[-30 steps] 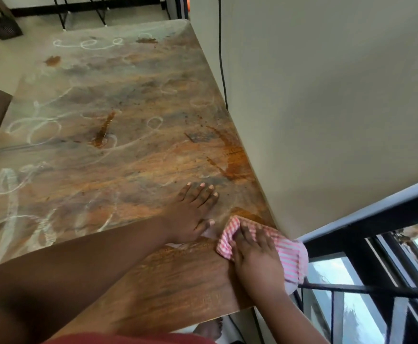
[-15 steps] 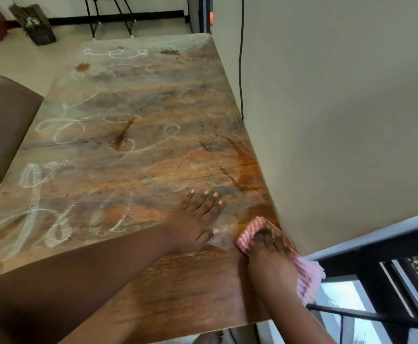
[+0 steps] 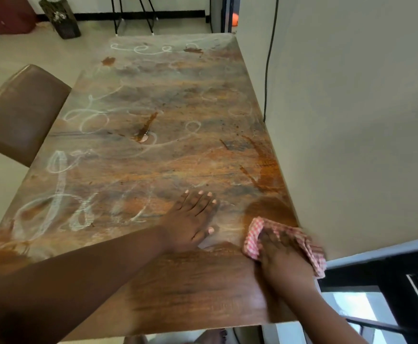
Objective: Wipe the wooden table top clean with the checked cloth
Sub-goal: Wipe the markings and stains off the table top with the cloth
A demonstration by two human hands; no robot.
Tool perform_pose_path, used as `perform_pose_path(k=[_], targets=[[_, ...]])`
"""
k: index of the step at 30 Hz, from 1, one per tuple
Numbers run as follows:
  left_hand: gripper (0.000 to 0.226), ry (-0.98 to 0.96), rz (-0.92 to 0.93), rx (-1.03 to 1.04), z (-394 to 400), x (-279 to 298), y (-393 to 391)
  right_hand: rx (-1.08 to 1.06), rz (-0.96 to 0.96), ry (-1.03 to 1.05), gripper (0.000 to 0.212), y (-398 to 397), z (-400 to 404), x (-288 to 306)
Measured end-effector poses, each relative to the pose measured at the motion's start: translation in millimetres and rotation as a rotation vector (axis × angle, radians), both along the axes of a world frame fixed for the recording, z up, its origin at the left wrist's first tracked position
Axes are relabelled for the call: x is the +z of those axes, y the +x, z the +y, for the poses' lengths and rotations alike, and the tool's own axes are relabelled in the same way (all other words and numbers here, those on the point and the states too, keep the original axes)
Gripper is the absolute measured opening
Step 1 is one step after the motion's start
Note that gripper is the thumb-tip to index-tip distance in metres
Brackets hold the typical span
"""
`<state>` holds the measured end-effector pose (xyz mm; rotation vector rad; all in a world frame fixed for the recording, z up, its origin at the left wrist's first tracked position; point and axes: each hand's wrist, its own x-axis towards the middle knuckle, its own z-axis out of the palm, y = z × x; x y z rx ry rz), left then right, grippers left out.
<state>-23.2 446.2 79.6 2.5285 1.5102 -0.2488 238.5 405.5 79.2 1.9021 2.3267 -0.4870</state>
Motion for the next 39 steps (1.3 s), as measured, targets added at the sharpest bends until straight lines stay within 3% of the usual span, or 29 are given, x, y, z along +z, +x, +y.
perform_pose_path(k=[5, 11, 14, 17, 22, 24, 26, 30, 32, 36, 39], targets=[[0.079, 0.011, -0.040, 0.057, -3.3, -1.0, -23.5, -0.120, -0.030, 0.049, 0.049, -58.0, 45.4, -7.7], [0.087, 0.004, -0.081, 0.029, -12.4, -3.5, -53.6, 0.201, -0.042, 0.097, 0.045, -53.9, -7.9, -12.0], [0.083, 0.030, -0.092, -0.023, -12.4, -7.7, -77.9, 0.032, -0.083, 0.009, 0.052, -45.3, -0.1, -6.2], [0.078, 0.035, -0.097, -0.041, -13.0, -9.5, -96.4, -0.090, -0.177, 0.002, 0.054, -92.1, 31.1, -10.0], [0.085, 0.023, -0.123, -0.084, -12.6, -7.0, -124.0, 0.104, 0.016, -0.060, 0.069, -185.9, -0.4, -12.8], [0.089, 0.034, -0.116, -0.116, -10.3, -8.7, -141.2, 0.132, 0.027, -0.037, 0.063, -180.5, -31.5, -11.0], [0.091, 0.064, -0.115, -0.142, -7.7, -10.5, -156.5, 0.082, 0.023, 0.014, 0.048, -160.2, -46.2, -10.8], [0.081, 0.039, -0.115, -0.157, -3.7, -8.0, -177.0, -0.218, -0.070, -0.036, 0.053, -165.9, -5.2, -7.9], [0.080, 0.038, -0.102, -0.144, -0.9, -6.1, -180.0, -0.259, -0.081, -0.048, 0.050, -198.3, 21.1, -7.5], [0.095, 0.049, -0.147, -0.114, 3.0, -6.1, -191.2, 0.003, 0.030, -0.027, 0.049, -268.1, 7.0, -5.9], [0.096, 0.037, -0.181, -0.051, 0.1, -8.8, -209.8, 0.149, 0.086, -0.024, 0.047, -262.9, -40.8, -3.0]])
